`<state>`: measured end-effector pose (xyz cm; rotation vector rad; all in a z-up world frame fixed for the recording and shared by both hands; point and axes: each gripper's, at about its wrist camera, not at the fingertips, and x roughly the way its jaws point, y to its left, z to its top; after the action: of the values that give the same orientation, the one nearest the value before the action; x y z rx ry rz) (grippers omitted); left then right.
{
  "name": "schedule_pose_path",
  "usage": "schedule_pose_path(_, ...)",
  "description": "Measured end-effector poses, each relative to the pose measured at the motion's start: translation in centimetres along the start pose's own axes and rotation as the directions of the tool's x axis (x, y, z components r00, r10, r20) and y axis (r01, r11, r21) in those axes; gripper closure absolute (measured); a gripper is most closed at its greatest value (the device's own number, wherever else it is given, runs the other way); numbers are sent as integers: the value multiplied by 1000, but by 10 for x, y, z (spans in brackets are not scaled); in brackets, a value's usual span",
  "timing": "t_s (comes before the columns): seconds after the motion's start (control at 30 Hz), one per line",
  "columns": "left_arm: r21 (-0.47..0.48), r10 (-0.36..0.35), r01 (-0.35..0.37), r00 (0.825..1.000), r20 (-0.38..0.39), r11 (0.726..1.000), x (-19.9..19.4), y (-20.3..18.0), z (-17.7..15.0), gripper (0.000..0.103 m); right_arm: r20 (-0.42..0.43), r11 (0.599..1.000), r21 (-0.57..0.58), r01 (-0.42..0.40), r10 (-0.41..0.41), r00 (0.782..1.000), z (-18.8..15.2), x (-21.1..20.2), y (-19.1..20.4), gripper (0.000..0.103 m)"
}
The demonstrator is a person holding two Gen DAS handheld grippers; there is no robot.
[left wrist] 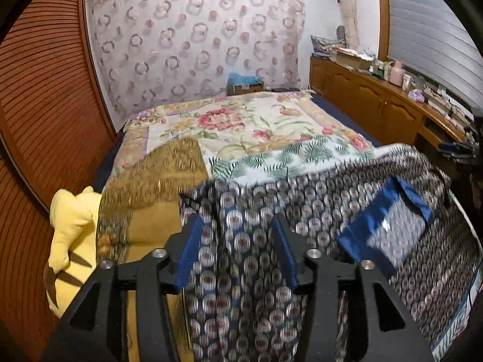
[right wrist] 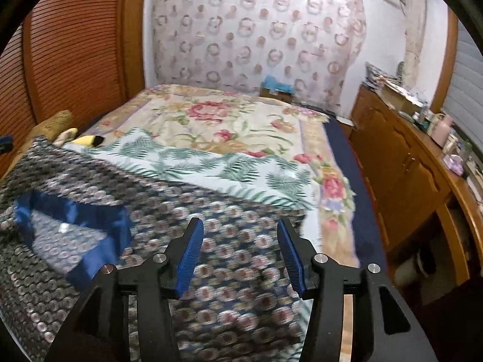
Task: Fold small clothes
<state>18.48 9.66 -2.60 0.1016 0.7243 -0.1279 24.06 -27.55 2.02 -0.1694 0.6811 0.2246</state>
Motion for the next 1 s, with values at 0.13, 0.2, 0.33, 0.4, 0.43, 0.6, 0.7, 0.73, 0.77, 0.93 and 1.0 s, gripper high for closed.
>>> schedule_pose_path(0.13, -10, -35, 35, 999, -1, 999, -12, -3, -22, 35, 0, 995, -17, -97, 97, 995, -5, -2, 20, 50)
schedule_pose_path(0.2, -12, -55, 55, 998, -13, 998, -16, -5, -32, 32, -16, 989, -26, -144, 144, 990, -7, 4, 30, 50)
schedule_pose_path(0.33, -9, -45, 45, 999, -24, 999, -24, -10, -53, 32, -51, 978, -56, -200, 197, 979, -4, 20, 54, 50)
schedule_pose_path(0.4, -5, -39, 39, 999, -30, 999, -27, -13, -63, 32, -78, 976, -62, -207, 202, 976, 5, 38, 53, 50)
schedule_pose_path(0.43, -4, -36, 36, 999, -33, 999, -28, -13, -68, 32, -94, 977, -64, -205, 198, 976, 4, 46, 57, 50)
schedule_pose_path(0.6, -11, -19, 19, 998, -51, 1000, -26, -11, -83, 32, -146, 985, -62, -163, 153, 977, 9, 71, 60, 50)
schedule_pose_path(0.7, -22, -15, 14, 998, -55, 1000, -25, -7, -90, 32, -169, 989, -41, -145, 136, 976, 8, 78, 59, 51)
schedule_pose_path(0.73, -28, -17, 15, 998, -56, 1000, -25, -6, -91, 32, -166, 988, -33, -149, 142, 976, 8, 76, 58, 51)
schedule_pose_path(0.77, -34, -17, 15, 998, -58, 999, -24, -5, -93, 32, -166, 989, -33, -147, 139, 976, 8, 76, 57, 56)
schedule_pose_path(0.93, -50, -13, 10, 998, -61, 999, -22, -3, -97, 32, -158, 980, -69, -185, 172, 972, 1, 73, 65, 95)
schedule_pose_path(1.0, -44, 0, -2, 999, -50, 999, -25, -5, -99, 32, -128, 985, -63, -161, 153, 980, -3, 62, 64, 98)
